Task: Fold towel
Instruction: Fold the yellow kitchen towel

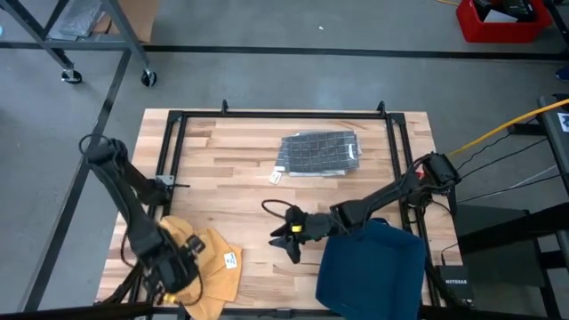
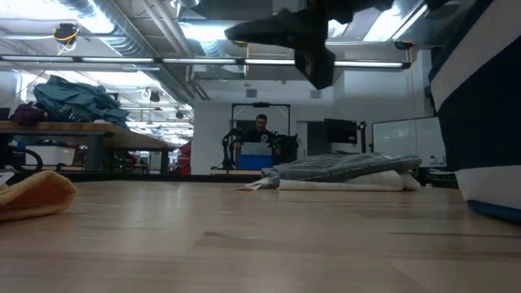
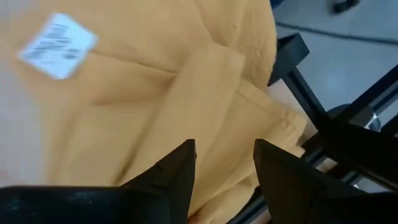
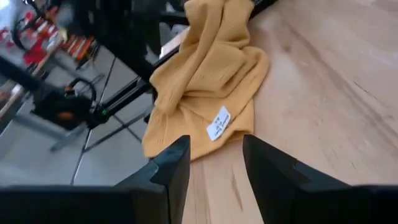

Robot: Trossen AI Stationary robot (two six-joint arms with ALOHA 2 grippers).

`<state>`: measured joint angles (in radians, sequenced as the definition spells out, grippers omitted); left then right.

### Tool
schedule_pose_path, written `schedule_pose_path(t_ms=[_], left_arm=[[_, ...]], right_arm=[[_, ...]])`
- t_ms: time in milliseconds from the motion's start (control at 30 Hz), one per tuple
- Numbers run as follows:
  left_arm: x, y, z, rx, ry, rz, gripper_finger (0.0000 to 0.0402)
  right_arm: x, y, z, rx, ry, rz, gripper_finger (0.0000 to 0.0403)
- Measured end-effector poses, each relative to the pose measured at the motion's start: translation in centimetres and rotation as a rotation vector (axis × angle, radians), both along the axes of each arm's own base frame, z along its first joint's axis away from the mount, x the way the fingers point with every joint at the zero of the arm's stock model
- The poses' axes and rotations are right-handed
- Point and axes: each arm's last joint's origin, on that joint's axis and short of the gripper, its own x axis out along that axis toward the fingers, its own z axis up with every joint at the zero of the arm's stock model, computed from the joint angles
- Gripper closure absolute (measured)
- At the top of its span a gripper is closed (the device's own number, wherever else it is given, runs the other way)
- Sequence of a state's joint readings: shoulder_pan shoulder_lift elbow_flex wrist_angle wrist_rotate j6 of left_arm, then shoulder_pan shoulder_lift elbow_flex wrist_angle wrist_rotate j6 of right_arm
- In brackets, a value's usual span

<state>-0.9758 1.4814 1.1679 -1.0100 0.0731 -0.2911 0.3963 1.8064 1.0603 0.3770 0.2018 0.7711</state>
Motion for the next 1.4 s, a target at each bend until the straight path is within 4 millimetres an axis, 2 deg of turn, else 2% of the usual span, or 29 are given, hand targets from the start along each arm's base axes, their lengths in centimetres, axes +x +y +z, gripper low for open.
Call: schedule_pose_path(t_ms=[200, 333, 433, 667, 933, 1133, 1400], left_arm=[[-0.6, -3.5, -4.0, 0.072, 0.054, -0.036, 0.0247], [-0.5, -4.4, -6.0, 0.126, 0.081, -0.028, 0.0247], [-0.3, -4.6, -6.8, 0.156, 0.091, 0.031, 0.0247], [0.0, -4.7, -6.7, 0.144, 0.092, 0.127, 0.0247], [0.8, -6.1, -6.2, 0.012, -0.022, 0.111, 0.0247], [1.0, -5.8, -6.3, 0.091, -0.128, 0.049, 0.0247], [0.2, -6.0, -6.3, 0.112, -0.127, -0.005, 0.0247]], right_arm=[[-0.2, 1.8, -0.9, 0.081, -0.017, -0.064, 0.0251], [0.0, 2.6, -1.4, 0.133, -0.052, -0.06, 0.0251], [0.1, 3.1, -1.7, 0.153, -0.068, -0.06, 0.0251], [0.1, 3.0, -1.8, 0.168, -0.066, -0.07, 0.0251], [0.1, 2.9, -1.9, 0.151, -0.061, -0.101, 0.0251], [0.1, 2.9, -2.0, 0.15, -0.06, -0.101, 0.0251], [0.1, 2.9, -2.0, 0.147, -0.056, -0.1, 0.0251]])
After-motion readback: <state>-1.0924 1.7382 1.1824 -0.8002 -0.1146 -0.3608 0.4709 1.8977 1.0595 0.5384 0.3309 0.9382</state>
